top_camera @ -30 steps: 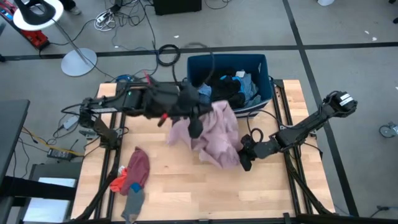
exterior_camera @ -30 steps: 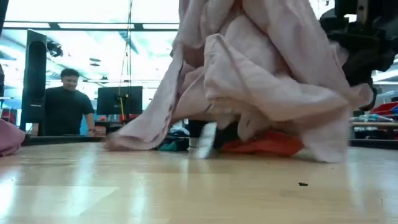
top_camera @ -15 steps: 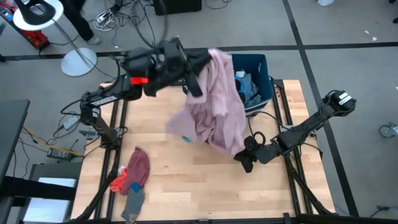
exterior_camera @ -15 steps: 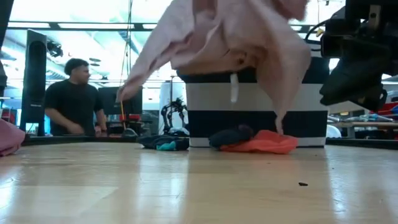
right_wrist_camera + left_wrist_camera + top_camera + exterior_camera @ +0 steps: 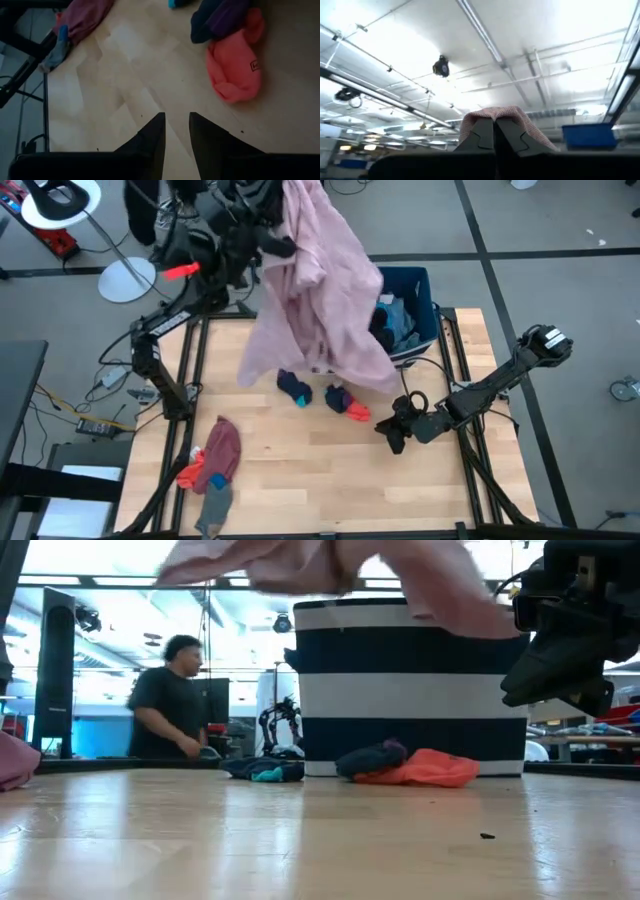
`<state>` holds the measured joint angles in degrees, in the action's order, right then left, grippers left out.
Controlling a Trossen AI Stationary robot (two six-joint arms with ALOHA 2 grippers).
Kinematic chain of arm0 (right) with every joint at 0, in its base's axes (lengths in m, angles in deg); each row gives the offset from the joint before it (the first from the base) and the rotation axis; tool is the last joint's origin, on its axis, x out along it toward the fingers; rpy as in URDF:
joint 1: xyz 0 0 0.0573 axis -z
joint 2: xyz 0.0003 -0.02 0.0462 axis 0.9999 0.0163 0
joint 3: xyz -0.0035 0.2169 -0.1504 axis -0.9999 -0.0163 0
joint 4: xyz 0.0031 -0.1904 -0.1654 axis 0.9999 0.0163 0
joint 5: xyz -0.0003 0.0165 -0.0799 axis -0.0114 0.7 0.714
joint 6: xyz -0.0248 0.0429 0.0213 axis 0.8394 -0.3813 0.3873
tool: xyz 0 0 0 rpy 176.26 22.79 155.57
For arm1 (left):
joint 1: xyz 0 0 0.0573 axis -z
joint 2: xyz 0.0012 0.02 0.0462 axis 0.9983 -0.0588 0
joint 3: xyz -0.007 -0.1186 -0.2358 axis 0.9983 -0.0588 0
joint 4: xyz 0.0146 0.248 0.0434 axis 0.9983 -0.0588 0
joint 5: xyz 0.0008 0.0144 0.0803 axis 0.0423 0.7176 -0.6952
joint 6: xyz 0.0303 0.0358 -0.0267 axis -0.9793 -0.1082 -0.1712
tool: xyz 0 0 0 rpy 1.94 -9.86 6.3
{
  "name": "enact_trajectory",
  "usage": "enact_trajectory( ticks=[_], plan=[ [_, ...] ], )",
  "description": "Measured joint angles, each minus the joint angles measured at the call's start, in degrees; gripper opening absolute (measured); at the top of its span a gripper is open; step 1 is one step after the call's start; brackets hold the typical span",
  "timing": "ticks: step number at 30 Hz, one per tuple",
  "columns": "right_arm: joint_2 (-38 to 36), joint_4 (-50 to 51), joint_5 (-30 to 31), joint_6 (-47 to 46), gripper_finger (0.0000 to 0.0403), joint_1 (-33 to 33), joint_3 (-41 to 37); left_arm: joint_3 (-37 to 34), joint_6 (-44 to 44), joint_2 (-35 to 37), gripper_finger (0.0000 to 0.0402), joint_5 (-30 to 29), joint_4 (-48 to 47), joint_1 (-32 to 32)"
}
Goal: Sort clothes
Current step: Put the pink polo shirt into the blue bin
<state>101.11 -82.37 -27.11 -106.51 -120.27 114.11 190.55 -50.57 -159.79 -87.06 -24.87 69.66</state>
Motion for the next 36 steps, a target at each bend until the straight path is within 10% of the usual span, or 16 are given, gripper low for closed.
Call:
enact_trajectory(
  ticks=[16, 36],
  plan=[
    [0.0, 0.1, 0.1, -2.0, 0.0089, 3.4, 0.0, -0.1, 14.0, -14.0, 0.0, 15.2, -36.4, -5.2],
    [0.0, 0.4, 0.1, -4.0, 0.0089, 3.4, 0.0, 0.0, 12.2, -28.9, 0.0001, 16.1, -75.1, -5.4]
  ],
)
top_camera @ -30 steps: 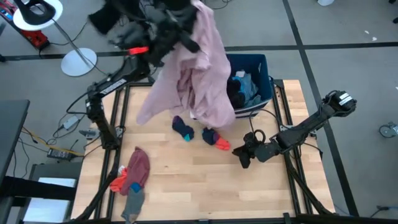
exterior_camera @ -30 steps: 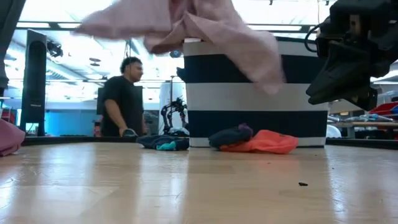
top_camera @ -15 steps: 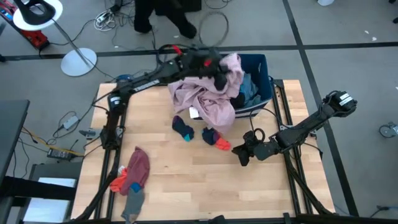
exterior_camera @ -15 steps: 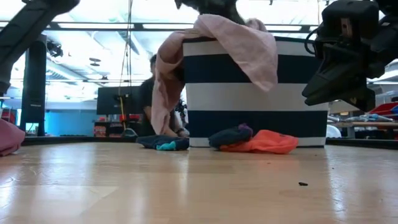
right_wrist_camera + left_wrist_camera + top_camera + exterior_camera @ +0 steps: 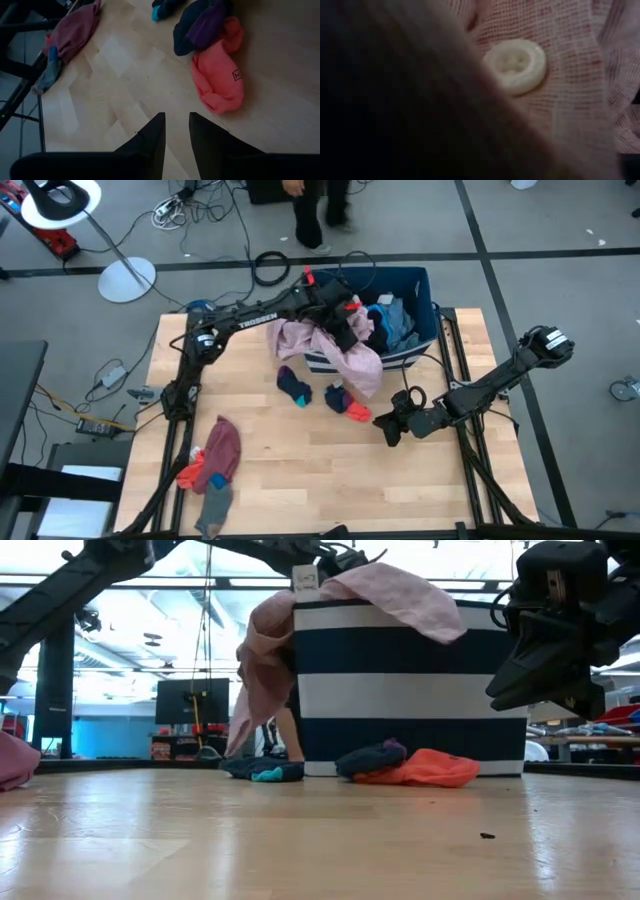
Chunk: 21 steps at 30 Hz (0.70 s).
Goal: Sort clothes
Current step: Put the pink polo shirt into the blue bin
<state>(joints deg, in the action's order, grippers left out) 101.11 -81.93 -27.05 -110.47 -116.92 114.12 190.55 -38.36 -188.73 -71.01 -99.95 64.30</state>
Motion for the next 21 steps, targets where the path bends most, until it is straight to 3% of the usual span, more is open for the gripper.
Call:
enact_trajectory(
  ticks=[8, 17, 21],
  plan=[
    [0.0, 0.0, 0.0, -0.5, 0.0089, 0.0, 0.0, 0.0, 2.3, -0.1, 0.0025, 0.0, 4.7, 0.2],
    [0.0, 0.0, -0.5, -0.6, 0.0089, -0.1, 0.0, 0.0, 4.0, 0.0, 0.0106, 3.6, 7.1, 0.3],
    [0.0, 0.0, -0.5, -0.6, 0.0089, -0.1, 0.0, 1.6, 9.0, 0.0, 0.0122, 6.3, 5.1, 0.2]
  ],
)
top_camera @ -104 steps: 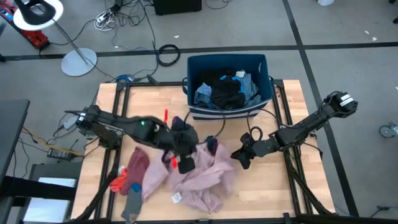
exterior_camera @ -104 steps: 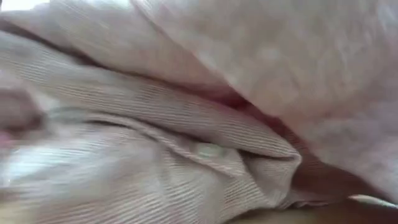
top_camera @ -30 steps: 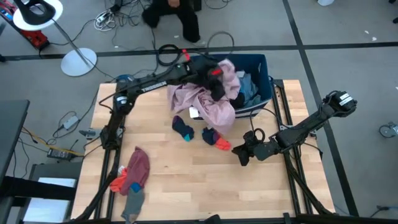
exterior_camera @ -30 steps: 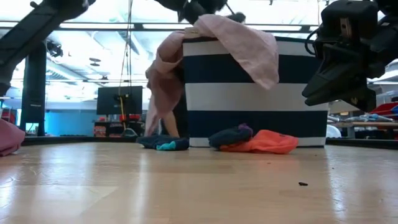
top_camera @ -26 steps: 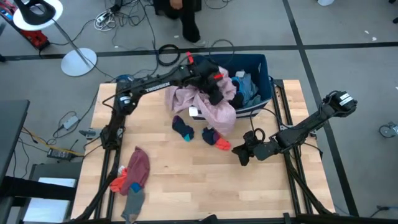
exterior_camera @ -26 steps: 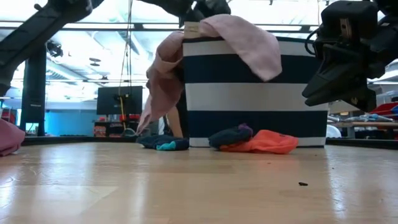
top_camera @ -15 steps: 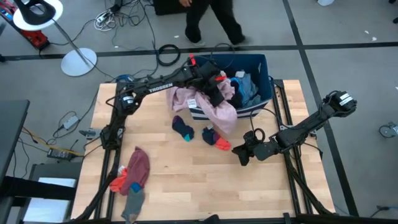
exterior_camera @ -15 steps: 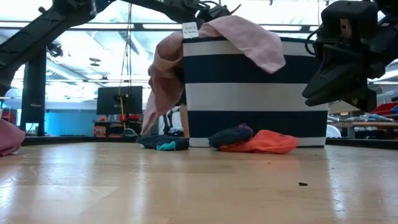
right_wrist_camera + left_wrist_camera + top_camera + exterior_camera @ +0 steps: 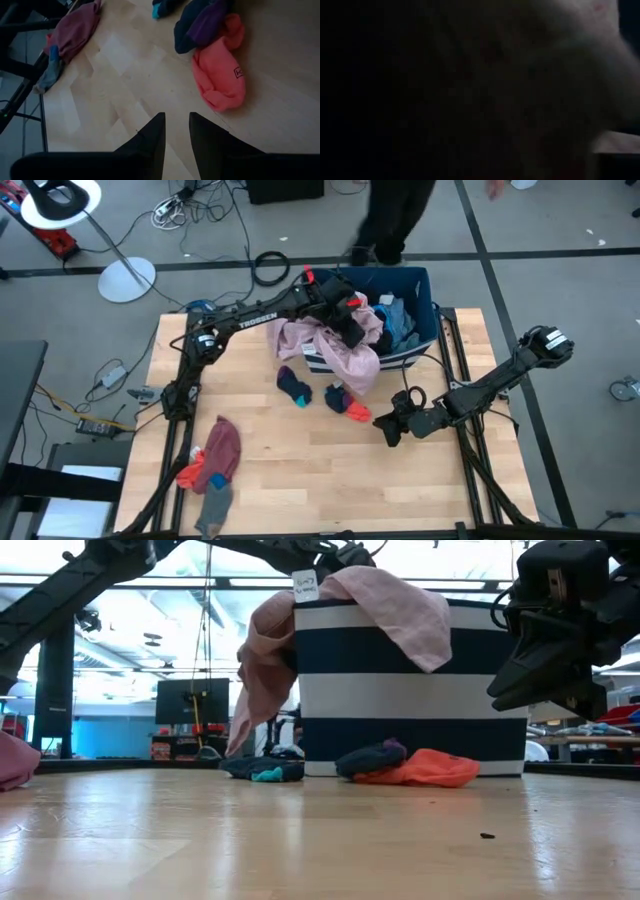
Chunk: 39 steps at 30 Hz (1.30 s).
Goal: Sort clothes
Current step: Put the pink polo shirt into the blue bin
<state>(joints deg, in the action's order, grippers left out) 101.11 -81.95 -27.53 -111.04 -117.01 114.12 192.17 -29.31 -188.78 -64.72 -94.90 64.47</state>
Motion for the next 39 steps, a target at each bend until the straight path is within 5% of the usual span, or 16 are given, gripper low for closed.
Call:
enact_trajectory(
  ticks=[8, 29, 39],
  plan=[
    [0.0, 0.0, 0.0, 0.2, 0.0089, 0.0, 0.0, 10.1, -2.2, 0.2, 0.0124, 1.5, -2.5, 0.3],
    [0.0, -0.4, -0.5, -0.3, 0.0089, 0.0, 0.0, 9.9, -6.2, 15.3, 0.0115, -2.1, -13.0, 4.1],
    [0.0, -0.6, -0.5, -0.8, 0.0089, 0.0, 0.0, 9.9, -7.4, 23.7, 0.0056, -12.4, -23.5, 10.0]
  ],
)
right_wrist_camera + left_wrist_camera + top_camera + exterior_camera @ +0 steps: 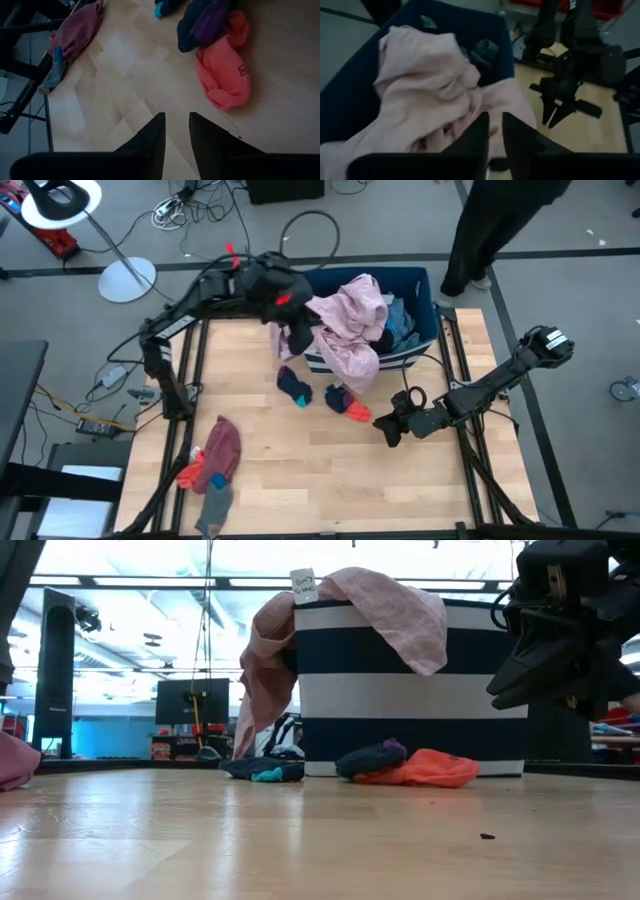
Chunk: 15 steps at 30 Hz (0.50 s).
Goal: Sort clothes
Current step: Put the pink polo shirt into the blue bin
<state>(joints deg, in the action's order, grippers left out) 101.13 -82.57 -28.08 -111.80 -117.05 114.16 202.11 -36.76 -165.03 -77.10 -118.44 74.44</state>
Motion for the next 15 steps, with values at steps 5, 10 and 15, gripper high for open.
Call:
enact_trajectory(
  ticks=[5, 10, 15],
  plan=[
    [0.0, -0.2, -0.4, 0.0, 0.0089, 0.0, 0.0, 0.0, 1.7, 2.5, 0.0006, -3.8, -3.7, 3.2],
    [0.0, -0.2, -1.8, -0.1, 0.0089, 0.0, 0.0, -0.2, 4.4, 3.6, 0.0004, -8.9, -8.1, 7.7],
    [0.0, -0.7, -2.5, -0.1, 0.0089, 0.0, 0.0, -6.8, 8.6, 7.3, 0.0002, -15.1, -7.9, 12.9]
  ],
)
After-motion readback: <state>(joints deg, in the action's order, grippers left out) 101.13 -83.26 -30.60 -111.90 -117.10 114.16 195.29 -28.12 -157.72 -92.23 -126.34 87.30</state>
